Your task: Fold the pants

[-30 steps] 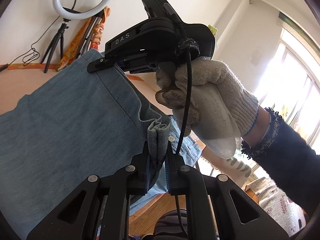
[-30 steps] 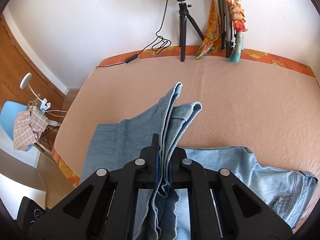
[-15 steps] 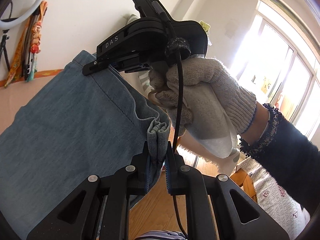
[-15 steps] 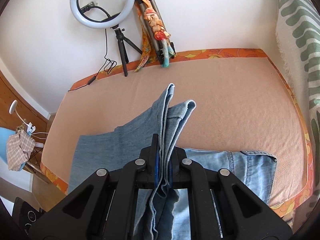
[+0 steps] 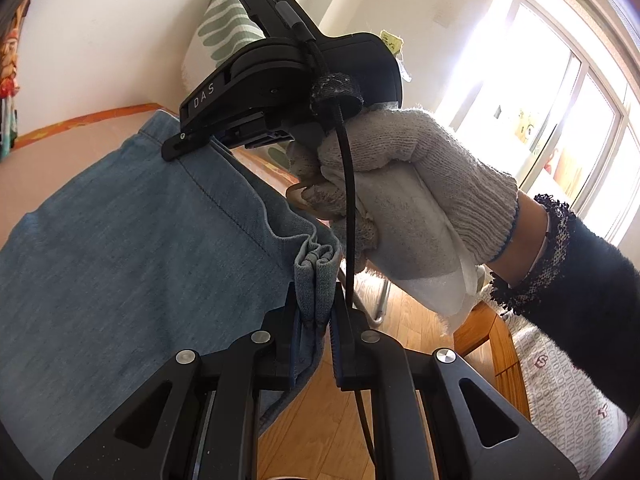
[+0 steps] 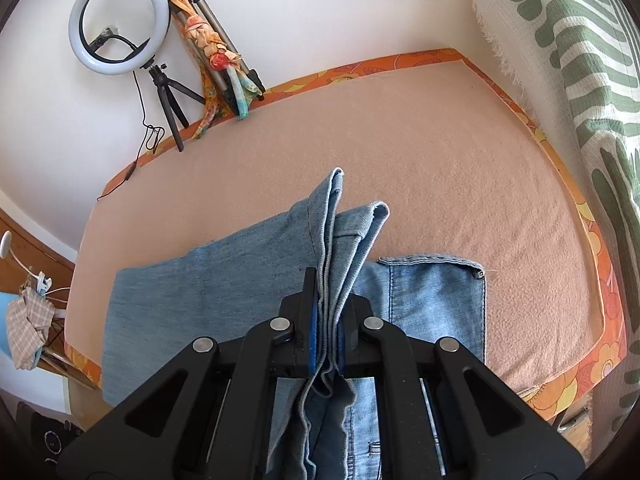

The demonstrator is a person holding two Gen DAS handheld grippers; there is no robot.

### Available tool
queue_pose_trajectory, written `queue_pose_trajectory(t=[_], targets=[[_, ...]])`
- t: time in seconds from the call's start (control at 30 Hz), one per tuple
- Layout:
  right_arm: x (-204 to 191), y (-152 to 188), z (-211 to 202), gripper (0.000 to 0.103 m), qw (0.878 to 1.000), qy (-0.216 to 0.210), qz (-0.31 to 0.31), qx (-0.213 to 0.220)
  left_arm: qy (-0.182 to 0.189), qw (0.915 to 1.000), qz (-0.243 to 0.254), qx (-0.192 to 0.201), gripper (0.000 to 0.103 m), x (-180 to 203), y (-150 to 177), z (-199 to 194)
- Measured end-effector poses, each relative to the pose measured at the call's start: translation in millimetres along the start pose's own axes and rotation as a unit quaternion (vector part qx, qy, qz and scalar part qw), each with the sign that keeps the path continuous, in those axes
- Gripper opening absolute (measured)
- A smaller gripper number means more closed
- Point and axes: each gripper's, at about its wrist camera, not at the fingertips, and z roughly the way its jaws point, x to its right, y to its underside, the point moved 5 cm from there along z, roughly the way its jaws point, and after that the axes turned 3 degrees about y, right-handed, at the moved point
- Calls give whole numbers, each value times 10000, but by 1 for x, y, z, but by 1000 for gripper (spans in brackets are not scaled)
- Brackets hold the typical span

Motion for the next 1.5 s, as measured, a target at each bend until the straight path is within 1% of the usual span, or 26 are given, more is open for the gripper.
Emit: queue_pose_trajectory(t=[0.13,0.23,0.3,0.33,0.37,0.4,0.43,0.47,0.5,0.53,0.6,0.63,0.67,0.7,0.73,0.8,0.87,0.93,1.03,1.13,1.2,1.23,1.33,1.4,1.47,1.5], targets=[[15,7,16,7,9999,-7,149,-76,26,9999,-105,-97,11,-14,-7,5],[23,10,27,7,9995,-18,261,-152,-55,9998,-117,-164,11,-19,-9,5],[24,13,34,7,9995,68,215,-212,-32,9996,-140,-237,11,-17,-8,5],[25,14,38,7,9995,111,194,-242,-32,9995,-139,-269,15,-19,-8,3],[26,15,41,7,9994,135,196,-269,-35,9995,-113,-300,15,-17,-6,1],[27,16,43,7,9992,171,219,-295,-62,9993,-96,-359,18,-17,-5,-2],[29,16,44,9,9990,222,258,-307,-90,9990,-101,-419,28,-18,-5,-4],[30,16,44,13,9987,292,276,-313,-115,9988,-120,-455,35,-19,-5,-7],[31,16,42,19,9984,400,274,-290,-127,9988,-135,-457,42,-21,-6,-11],[31,16,39,27,9980,510,250,-262,-142,9989,-132,-425,44,-24,-7,-17],[31,14,29,34,9967,782,151,-156,-257,9990,-161,-317,44,-24,-4,-31],[30,13,24,38,9961,868,147,-101,-300,9990,-200,-259,44,-28,1,-39],[31,12,17,42,9957,910,185,-36,-344,9989,-247,-195,44,-32,-4,-44],[31,11,10,48,9955,923,223,48,-395,9987,-293,-117,44,-38,-4,-55],[29,10,2,52,9952,942,232,135,-454,9984,-328,-34,44,-39,-1,-61],[24,9,-12,52,9950,938,181,288,-621,9971,-418,132,44,-55,1,-84],[16,10,-23,53,9957,833,150,383,-790,9949,-550,284,44,-67,6,-106],[5,13,-32,53,9966,688,147,438,-1042,9913,-679,441,44,-81,15,-130],[-20,19,-39,53,9975,497,7,506,-1383,9835,-976,642,44,-106,34,-162],[-49,26,-40,53,9984,196,-114,513,-1703,9740,-1252,819,44,-114,56,-188],[-72,30,-38,53,9985,13,-244,485,-1914,9661,-1464,923,44,-125,72,-200],[-84,32,-37,53,9983,-86,-325,467,-1968,9624,-1601,966,44,-127,85,-210],[-120,37,-32,53,9971,-329,-552,398,-2170,9506,-1965,1029,44,-141,112,-219],[-143,41,-27,53,9958,-492,-710,296,-2269,9425,-2223,1041,44,-142,128,-227],[-164,45,-19,54,9946,-529,-876,201,-2354,9341,-2466,1056,44,-150,141,-232],[-173,47,-15,57,9939,-537,-955,153,-2384,9313,-2548,1044,44,-153,147,-233]])
